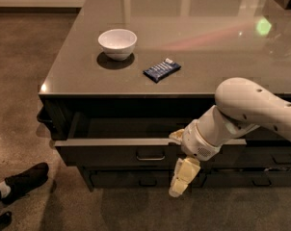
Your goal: Open top drawer
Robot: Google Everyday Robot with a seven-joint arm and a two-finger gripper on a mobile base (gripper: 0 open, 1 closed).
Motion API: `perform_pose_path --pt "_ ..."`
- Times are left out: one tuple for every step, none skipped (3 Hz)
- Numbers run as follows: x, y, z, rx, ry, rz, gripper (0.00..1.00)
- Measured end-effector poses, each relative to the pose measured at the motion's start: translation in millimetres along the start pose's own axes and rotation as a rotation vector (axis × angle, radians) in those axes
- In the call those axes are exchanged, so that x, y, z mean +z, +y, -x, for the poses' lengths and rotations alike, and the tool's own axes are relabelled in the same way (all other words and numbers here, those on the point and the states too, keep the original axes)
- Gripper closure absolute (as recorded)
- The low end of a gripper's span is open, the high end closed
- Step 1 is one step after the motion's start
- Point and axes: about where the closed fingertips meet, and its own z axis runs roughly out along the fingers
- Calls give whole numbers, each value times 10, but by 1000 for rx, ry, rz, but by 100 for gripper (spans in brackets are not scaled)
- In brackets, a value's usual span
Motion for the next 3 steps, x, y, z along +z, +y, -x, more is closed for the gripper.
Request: perform_pose_path --pt "0 0 0 0 0 0 0" --pt "158 -165 -9 -16 30 6 0" --pt "284 -321 -26 -30 42 -3 0"
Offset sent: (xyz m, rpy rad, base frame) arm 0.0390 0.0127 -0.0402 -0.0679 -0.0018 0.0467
